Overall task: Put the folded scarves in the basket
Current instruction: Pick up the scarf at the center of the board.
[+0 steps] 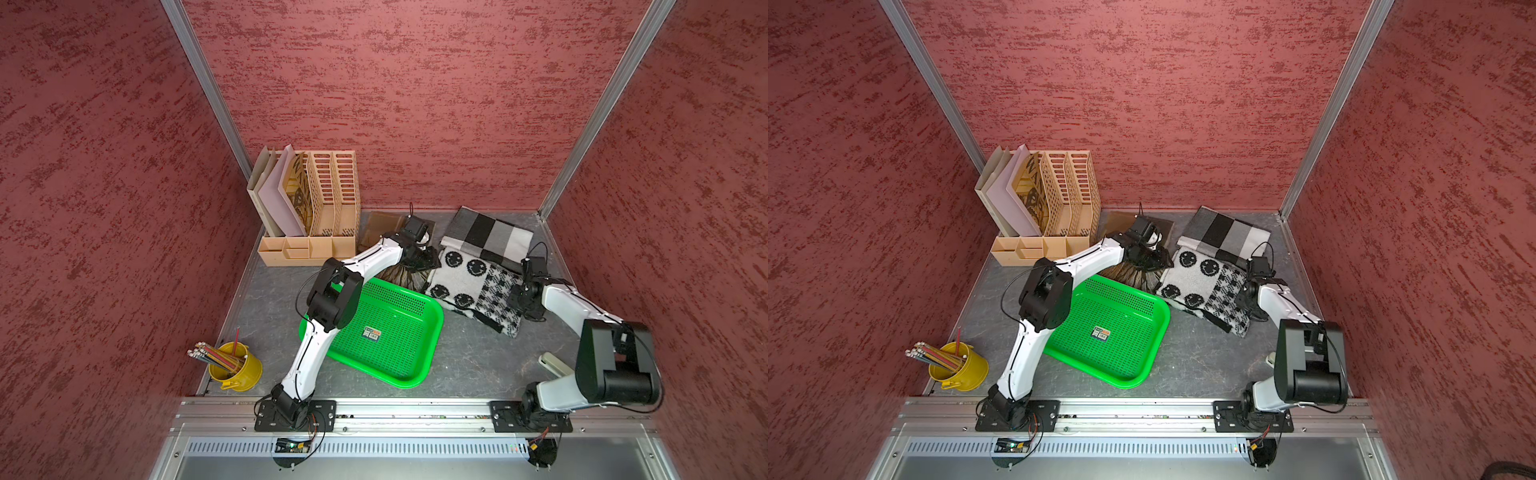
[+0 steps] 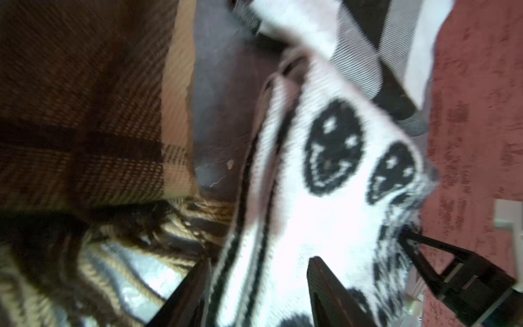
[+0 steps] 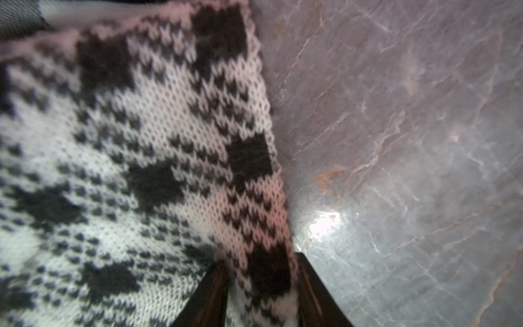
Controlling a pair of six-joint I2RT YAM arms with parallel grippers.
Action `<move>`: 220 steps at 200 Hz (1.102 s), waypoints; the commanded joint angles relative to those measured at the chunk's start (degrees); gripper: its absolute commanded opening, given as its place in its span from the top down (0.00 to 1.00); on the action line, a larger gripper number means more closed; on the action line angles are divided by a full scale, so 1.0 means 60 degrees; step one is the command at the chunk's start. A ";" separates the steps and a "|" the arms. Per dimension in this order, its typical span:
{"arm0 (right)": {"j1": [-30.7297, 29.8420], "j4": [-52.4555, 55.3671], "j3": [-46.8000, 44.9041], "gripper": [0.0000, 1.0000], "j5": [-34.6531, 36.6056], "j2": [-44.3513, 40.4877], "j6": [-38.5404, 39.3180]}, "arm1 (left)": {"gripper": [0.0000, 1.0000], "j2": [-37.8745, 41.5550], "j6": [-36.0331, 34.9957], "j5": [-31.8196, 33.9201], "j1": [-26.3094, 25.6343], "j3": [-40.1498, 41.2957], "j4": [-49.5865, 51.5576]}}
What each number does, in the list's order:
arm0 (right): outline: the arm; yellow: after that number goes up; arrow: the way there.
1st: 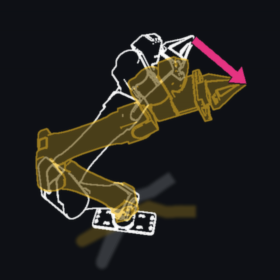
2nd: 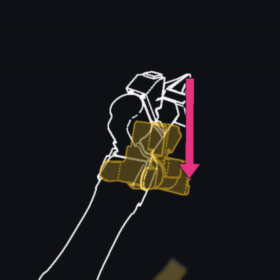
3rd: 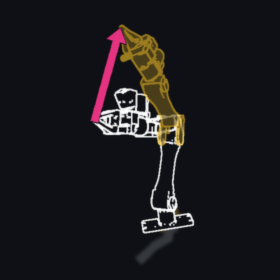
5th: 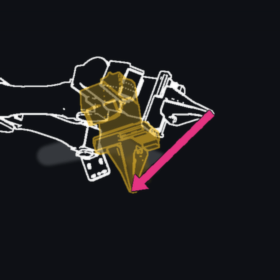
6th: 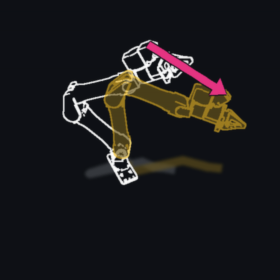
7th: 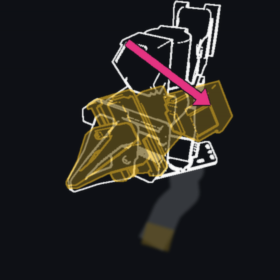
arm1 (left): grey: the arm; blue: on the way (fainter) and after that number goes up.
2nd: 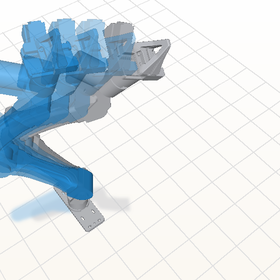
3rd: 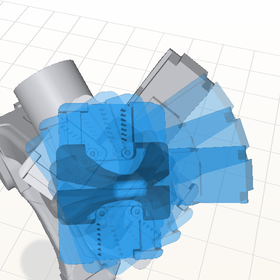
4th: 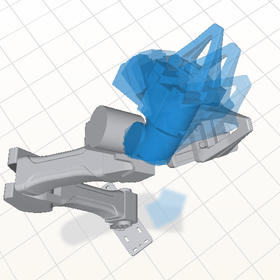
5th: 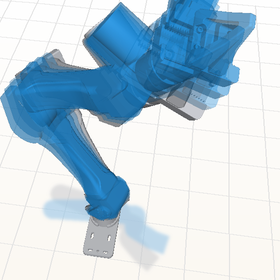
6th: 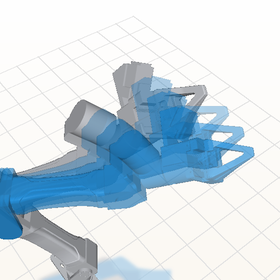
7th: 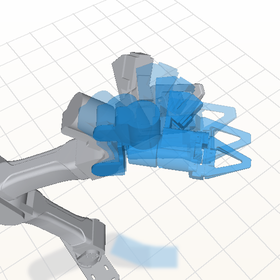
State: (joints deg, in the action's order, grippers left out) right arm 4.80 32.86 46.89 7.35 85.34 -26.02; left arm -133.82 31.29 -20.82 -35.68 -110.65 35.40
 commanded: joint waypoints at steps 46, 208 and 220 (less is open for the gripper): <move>0.0166 -0.0081 0.0048 0.34 -0.0398 0.0023 -0.0017 | 0.42 -0.0952 -0.0741 -0.0574 -0.0099 -0.1029 0.0589; 0.1014 0.0182 0.0960 0.15 -0.0495 0.0330 0.0356 | 0.49 -0.0253 -0.0203 -0.0228 -0.0870 -0.0018 0.0461; 0.1019 0.0112 0.0772 0.14 -0.0563 0.0020 0.0276 | 0.47 -0.0125 -0.0140 -0.0134 -0.0743 0.0087 0.0287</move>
State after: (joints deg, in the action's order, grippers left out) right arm 10.66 32.99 51.96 5.52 88.27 -24.80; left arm -137.36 29.91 -24.12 -40.75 -112.27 38.26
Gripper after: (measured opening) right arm 0.854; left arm 0.516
